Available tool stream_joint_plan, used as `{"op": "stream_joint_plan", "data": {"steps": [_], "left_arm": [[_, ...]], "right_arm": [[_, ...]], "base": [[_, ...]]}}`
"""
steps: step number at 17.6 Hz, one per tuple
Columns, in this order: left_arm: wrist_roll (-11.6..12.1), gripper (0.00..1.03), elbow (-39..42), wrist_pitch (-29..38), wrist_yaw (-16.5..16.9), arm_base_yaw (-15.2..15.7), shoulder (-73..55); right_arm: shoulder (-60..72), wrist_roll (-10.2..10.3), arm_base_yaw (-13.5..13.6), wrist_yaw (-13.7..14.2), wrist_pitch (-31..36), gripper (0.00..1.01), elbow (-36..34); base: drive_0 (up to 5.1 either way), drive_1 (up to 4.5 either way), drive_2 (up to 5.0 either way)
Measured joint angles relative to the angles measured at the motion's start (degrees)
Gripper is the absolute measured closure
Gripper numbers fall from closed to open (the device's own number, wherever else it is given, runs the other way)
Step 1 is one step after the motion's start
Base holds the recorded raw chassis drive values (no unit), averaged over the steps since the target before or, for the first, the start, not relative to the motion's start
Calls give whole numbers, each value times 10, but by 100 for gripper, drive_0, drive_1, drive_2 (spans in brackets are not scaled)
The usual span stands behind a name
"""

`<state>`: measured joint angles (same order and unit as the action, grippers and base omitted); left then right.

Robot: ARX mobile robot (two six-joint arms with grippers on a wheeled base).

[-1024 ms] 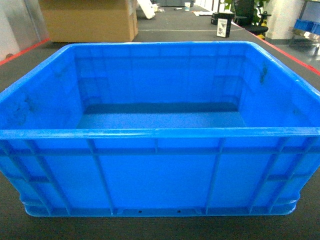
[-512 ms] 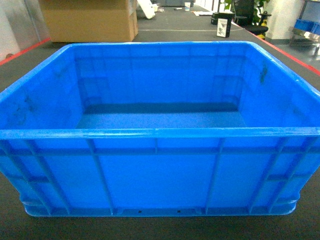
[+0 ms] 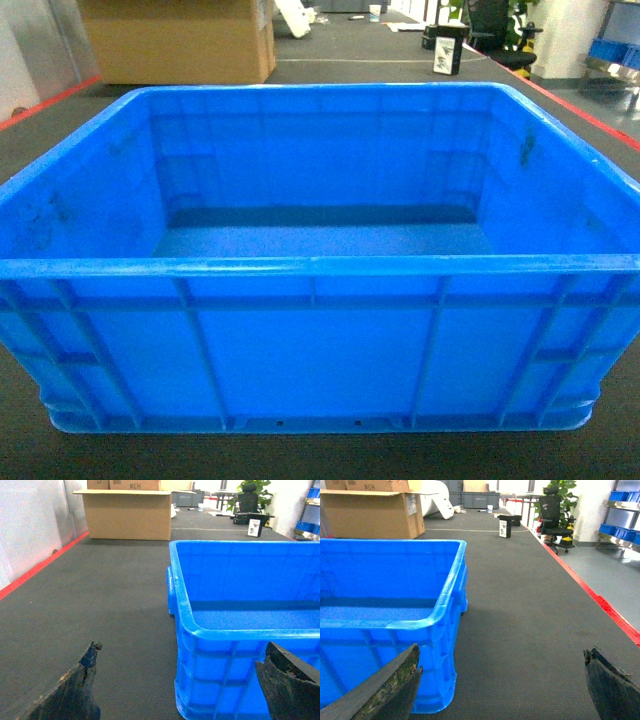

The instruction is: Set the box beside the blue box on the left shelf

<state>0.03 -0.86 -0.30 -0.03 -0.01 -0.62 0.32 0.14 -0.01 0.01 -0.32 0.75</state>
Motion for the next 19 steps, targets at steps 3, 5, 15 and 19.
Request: {"op": "stream_joint_plan", "data": {"steps": [3, 5, 15, 19], "left_arm": [[0, 5, 0, 0, 0, 0, 0], [0, 5, 0, 0, 0, 0, 0], [0, 5, 0, 0, 0, 0, 0], [0, 5, 0, 0, 0, 0, 0]], "right_arm": [[0, 0, 0, 0, 0, 3, 0], [0, 0, 0, 0, 0, 3, 0], [0, 0, 0, 0, 0, 3, 0], [0, 0, 0, 0, 0, 3, 0]], "base": [[0, 0, 0], [0, 0, 0], [0, 0, 0], [0, 0, 0]]}}
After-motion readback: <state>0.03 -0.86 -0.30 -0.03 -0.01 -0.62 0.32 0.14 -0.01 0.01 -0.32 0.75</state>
